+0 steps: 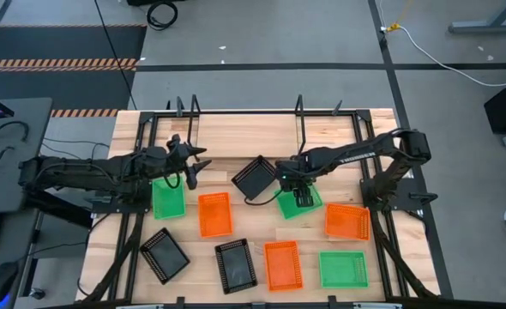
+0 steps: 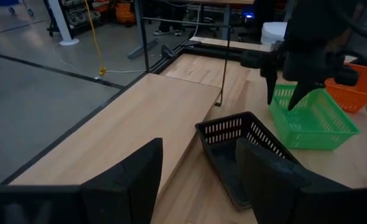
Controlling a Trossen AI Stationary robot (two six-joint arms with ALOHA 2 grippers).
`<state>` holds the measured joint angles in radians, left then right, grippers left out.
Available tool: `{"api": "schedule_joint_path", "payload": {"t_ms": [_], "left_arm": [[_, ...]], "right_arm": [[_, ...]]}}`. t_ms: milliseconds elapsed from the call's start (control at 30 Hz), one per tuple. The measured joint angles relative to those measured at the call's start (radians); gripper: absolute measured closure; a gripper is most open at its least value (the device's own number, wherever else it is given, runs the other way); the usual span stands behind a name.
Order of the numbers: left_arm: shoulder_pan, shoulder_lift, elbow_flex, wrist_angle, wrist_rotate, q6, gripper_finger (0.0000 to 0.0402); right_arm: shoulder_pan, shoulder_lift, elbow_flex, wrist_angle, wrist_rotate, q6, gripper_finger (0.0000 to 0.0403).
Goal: Stack baskets on shelf by color
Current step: Put the top right green bin on the shelf
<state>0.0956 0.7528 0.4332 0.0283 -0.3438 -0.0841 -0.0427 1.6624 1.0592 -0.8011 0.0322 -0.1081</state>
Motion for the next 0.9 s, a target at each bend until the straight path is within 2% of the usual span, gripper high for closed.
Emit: {"api": "schedule_joint_path", "payload": {"t_ms": [167,300,467,633,800,900], "left_arm": [[0.000,0.000,0.000,0.000,0.000,0.000,0.0195],[0.000,0.000,0.000,0.000,0.000,0.002,0.0195],[0.000,0.000,0.000,0.001,0.000,0.002,0.0196],[0.000,0.000,0.000,0.001,0.000,0.002,0.0198],[0.000,0.000,0.000,0.001,0.000,0.002,0.0201],[0.000,0.000,0.000,0.002,0.000,0.002,0.0202]], "right_arm": [[0.000,0.022,-0.001,0.023,0.001,-0.008,0.0231],[0.000,0.023,-0.001,0.020,0.008,-0.022,0.0258],[0.000,0.023,-0.001,0.021,0.001,-0.031,0.0311],[0.000,0.023,-0.001,0.015,-0.004,-0.054,0.0386],[0.000,0.006,0.015,-0.015,-0.002,-0.053,0.0381],[-0.001,-0.027,0.064,-0.067,0.032,-0.041,0.0391]]}}
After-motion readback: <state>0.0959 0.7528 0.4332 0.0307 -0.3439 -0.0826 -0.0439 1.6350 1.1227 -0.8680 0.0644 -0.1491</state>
